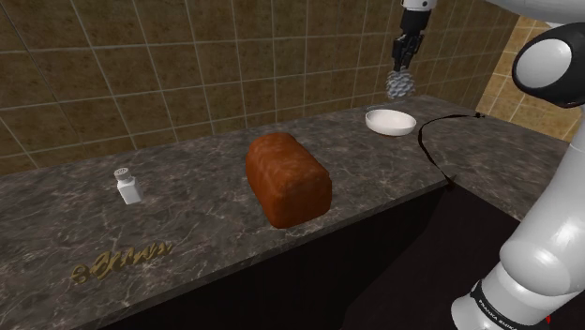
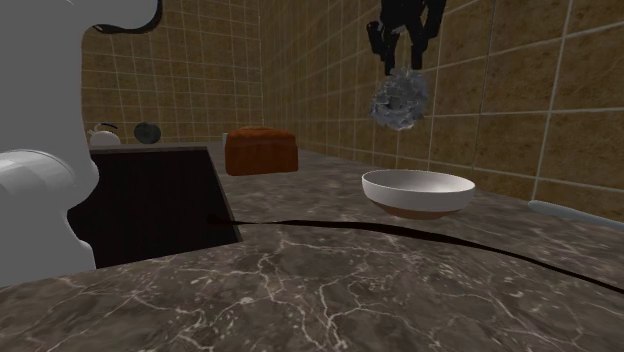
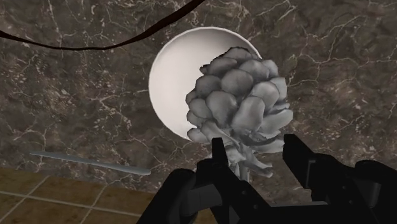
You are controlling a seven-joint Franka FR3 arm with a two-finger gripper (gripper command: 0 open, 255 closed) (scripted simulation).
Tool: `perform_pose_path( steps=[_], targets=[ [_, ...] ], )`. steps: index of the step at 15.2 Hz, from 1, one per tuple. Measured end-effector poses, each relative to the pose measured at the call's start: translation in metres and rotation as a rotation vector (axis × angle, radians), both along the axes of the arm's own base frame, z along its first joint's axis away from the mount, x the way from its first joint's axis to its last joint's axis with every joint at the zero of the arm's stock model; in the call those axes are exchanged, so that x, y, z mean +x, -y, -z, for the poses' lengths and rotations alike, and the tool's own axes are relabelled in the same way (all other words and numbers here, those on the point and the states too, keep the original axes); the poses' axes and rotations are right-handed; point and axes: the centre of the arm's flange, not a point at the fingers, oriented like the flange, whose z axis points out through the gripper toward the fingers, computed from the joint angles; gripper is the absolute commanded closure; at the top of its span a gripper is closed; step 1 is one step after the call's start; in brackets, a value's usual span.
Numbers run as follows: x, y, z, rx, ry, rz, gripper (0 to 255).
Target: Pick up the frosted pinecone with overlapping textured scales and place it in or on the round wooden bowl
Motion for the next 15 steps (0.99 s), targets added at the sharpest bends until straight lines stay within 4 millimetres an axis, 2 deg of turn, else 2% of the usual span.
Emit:
perform_pose_path(
  steps=[2, 4, 15],
  targets=[
    [-0.009, 0.025, -0.003, 0.000, 0.000, 0.000, 255],
    [-0.011, 0.033, 0.002, 0.000, 0.000, -0.001, 255],
    [-0.011, 0.036, 0.059, 0.000, -0.001, -0.002, 255]
  ],
)
